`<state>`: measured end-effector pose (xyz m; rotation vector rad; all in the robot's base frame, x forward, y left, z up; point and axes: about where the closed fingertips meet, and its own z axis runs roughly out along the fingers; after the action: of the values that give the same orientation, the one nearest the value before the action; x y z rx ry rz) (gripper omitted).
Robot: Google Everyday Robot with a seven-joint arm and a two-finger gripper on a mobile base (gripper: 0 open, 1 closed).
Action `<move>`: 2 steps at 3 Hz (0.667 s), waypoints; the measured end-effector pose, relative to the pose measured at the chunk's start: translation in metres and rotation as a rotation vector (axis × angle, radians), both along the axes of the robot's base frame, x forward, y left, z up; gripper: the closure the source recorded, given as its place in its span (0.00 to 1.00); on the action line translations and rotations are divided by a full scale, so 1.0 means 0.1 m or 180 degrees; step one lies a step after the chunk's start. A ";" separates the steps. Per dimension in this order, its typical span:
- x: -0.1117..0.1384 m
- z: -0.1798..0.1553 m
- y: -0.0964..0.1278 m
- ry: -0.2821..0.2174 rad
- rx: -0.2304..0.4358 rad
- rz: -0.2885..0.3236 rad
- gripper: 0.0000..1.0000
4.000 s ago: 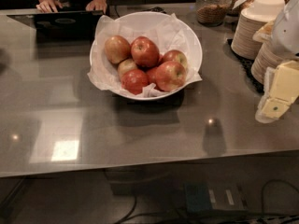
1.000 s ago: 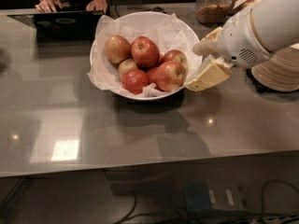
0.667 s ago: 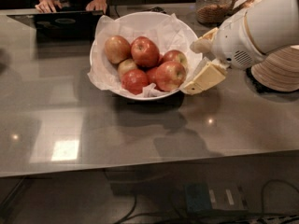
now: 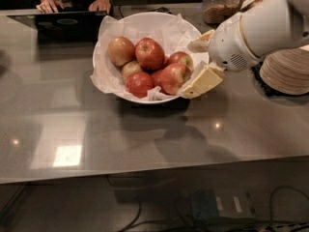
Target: Pick apple from white bowl
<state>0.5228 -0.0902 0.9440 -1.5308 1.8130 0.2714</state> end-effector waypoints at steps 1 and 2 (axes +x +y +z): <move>0.05 -0.02 0.07 -0.0018 0.0033 0.0059 0.25; 0.12 -0.07 0.13 -0.0017 0.0089 0.0074 0.27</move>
Offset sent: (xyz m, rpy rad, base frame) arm 0.0223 0.0165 -0.0140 0.0528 -0.0018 0.0202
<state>0.5346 -0.0770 0.9373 -1.5327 1.7809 0.3023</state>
